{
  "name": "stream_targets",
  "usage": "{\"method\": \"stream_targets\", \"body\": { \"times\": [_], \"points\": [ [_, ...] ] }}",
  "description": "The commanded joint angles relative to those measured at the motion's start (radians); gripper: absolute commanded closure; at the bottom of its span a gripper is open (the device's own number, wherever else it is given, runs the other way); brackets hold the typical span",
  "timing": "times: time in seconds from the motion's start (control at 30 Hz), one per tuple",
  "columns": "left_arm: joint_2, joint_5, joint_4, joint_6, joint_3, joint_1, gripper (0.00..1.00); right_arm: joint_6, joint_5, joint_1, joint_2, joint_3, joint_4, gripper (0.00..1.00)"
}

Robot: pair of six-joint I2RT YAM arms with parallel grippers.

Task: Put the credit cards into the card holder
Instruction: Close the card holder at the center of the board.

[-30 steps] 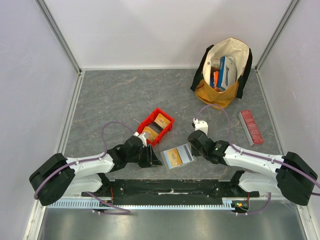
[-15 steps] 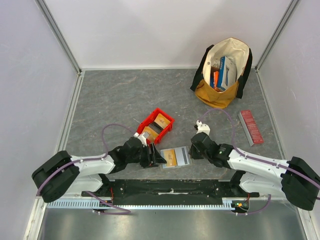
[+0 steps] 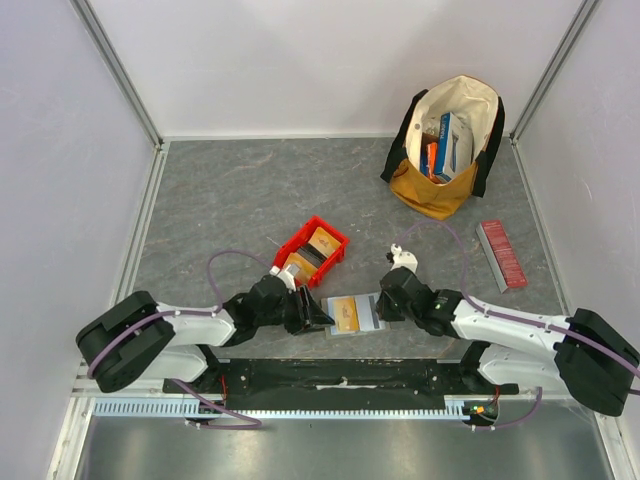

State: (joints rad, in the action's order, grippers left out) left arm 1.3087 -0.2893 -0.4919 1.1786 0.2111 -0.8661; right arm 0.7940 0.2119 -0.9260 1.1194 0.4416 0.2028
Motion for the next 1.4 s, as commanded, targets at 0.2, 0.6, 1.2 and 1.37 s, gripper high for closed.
{"method": "stream_targets", "body": {
  "times": [0.2, 0.6, 1.2, 1.37],
  "points": [
    [-0.013, 0.004, 0.018, -0.063, 0.162, -0.024, 0.52, 0.042, -0.034, -0.013, 0.011, -0.035, -0.072, 1.0],
    [0.104, -0.019, 0.065, -0.126, 0.31, -0.063, 0.55, 0.085, -0.013, -0.013, -0.05, -0.083, -0.108, 1.0],
    [0.376, -0.001, 0.285, -0.229, 0.56, -0.137, 0.71, 0.228, 0.238, -0.014, -0.388, -0.142, 0.113, 1.0],
    [0.423, -0.01, 0.319, -0.247, 0.599, -0.146, 0.71, 0.165, 0.181, -0.013, -0.368, -0.123, 0.072, 1.0]
  ]
}}
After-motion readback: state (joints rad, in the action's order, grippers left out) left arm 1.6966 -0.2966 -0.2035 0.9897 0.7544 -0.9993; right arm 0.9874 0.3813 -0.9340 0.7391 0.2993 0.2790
